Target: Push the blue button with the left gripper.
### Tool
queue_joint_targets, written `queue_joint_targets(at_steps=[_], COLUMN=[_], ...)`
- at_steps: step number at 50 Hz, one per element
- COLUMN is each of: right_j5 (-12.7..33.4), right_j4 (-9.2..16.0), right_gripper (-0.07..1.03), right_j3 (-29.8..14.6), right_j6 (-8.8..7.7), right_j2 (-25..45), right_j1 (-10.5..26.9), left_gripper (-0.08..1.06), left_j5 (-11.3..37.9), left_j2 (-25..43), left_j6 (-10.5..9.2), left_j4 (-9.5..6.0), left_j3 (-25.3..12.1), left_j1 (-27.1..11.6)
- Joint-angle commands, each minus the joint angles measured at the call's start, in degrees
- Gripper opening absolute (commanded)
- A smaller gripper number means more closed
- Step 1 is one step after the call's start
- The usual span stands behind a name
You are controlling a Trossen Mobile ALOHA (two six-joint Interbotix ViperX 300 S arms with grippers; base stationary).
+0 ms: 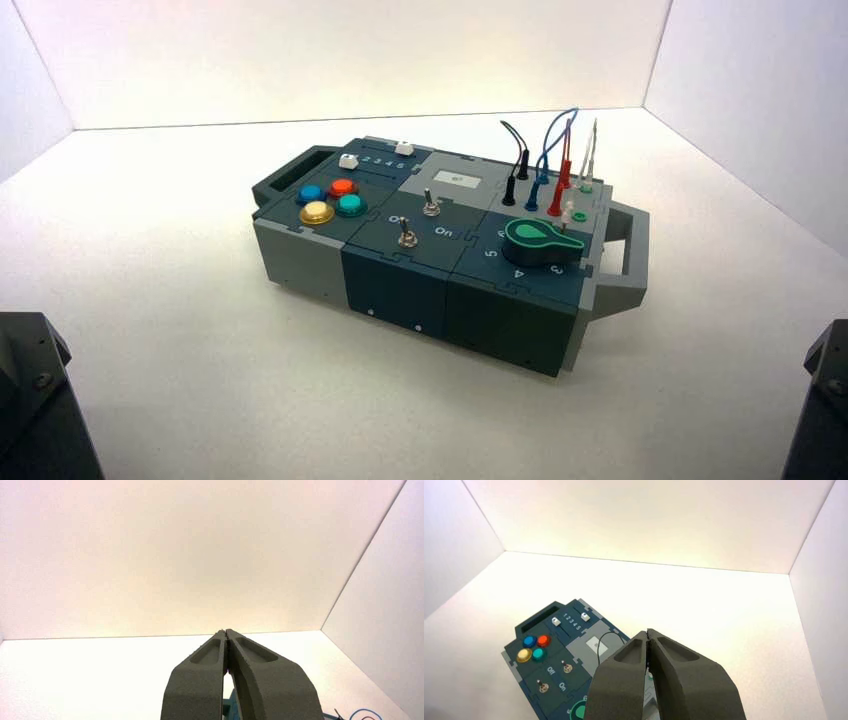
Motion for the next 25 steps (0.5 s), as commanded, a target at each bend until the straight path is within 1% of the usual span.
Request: queue_joint_targets(at_steps=[1, 14, 17, 21, 25], right_j5=[-0.18, -0.18, -0.18, -0.18, -0.18], right_j4=[0.00, 0.18, 0.26, 0.26, 0.26], right_gripper=[-0.02, -0.02, -0.02, -0.02, -0.02], right_j3=[-0.88, -0.70, -0.79, -0.70, -0.70], right_j6=[-0.09, -0.09, -0.09, -0.09, -0.09], right_j2=[0.35, 0.44, 0.62, 0.97, 1.49], right_j1=[0.35, 0.35, 0.35, 0.35, 0.44], left_gripper=[-0.03, -0.03, -0.03, -0.03, -0.03], left_j5=[-0.53, -0.35, -0.18, 0.35, 0.88], left_j2=[0.88, 1.93, 2.72, 4.75, 7.47], left_j6=[0.00, -0.09, -0.18, -0.18, -0.18], left_j4=[-0.18, -0.35, -0.88, -2.37, -3.16], left_j3=[-0.88, -0.88, -0.79, -0.88, -0.88], left_j1=[0.35, 0.35, 0.26, 0.00, -0.79])
